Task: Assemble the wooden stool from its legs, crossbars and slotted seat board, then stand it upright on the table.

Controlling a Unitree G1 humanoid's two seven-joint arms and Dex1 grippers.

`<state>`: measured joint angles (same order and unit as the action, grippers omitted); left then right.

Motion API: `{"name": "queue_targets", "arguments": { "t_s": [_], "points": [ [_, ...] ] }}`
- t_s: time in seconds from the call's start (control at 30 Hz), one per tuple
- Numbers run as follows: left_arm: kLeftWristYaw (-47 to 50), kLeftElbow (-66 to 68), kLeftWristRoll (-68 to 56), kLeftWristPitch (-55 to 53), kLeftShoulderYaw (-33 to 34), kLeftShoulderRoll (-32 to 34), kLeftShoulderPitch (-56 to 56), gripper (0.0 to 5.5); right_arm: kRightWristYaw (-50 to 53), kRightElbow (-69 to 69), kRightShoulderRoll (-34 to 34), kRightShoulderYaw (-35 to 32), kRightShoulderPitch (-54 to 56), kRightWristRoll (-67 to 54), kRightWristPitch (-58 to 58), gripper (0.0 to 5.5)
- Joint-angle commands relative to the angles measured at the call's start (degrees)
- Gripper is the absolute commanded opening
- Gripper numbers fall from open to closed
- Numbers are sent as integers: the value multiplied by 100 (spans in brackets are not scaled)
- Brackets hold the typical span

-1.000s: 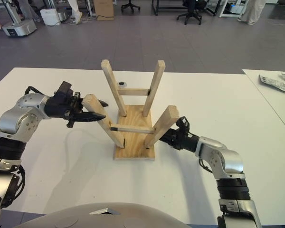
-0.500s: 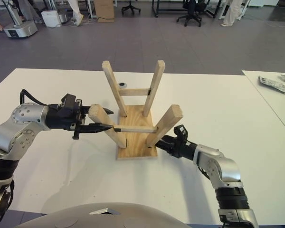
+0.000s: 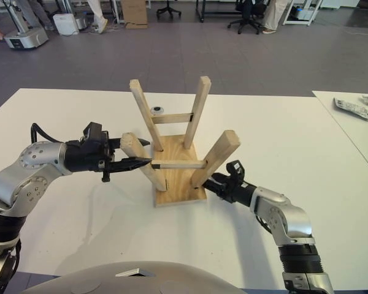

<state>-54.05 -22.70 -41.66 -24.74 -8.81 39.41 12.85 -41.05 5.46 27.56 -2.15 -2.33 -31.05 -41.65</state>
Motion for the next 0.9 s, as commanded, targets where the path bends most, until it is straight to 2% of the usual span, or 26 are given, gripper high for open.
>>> {"name": "queue_targets", "arguments": {
  "t_s": [0.03, 0.23, 0.37, 0.43, 0.53, 0.63, 0.77, 0.9],
  "points": [
    [482, 592, 890, -773, -812, 202, -1063, 259, -174, 175, -188, 323, -23, -148, -186, 311],
    [793, 688, 1130, -573, -447, -247, -1152, 363, -137, -258, 167, -318, 627, -101, 50, 311],
    [477, 183, 1171, -516, -326, 144, -1936, 433, -344, -385, 679, -909, 1287, -301, -1, 311],
    [396, -77, 1109, -446, -129, 311, -2585, 468, -300, 27, 801, -1449, 1883, -1082, -497, 311],
    [487, -349, 1046, -317, 117, 276, -3467, 475, -204, 874, 1021, -2139, 2563, -2978, -1509, 311],
    [726, -171, 1136, -183, 429, 105, -3906, 475, 37, 1505, 1305, -2476, 2568, -4423, -2037, 311],
    [1157, -31, 1056, -20, 911, -311, -4126, 475, 210, 2063, 1745, -2522, 2039, -5018, -2278, 311],
    [1438, -66, 982, -70, 1073, -660, -3991, 475, 131, 2509, 2040, -2183, 1446, -4497, -2127, 311]
  ]
}}
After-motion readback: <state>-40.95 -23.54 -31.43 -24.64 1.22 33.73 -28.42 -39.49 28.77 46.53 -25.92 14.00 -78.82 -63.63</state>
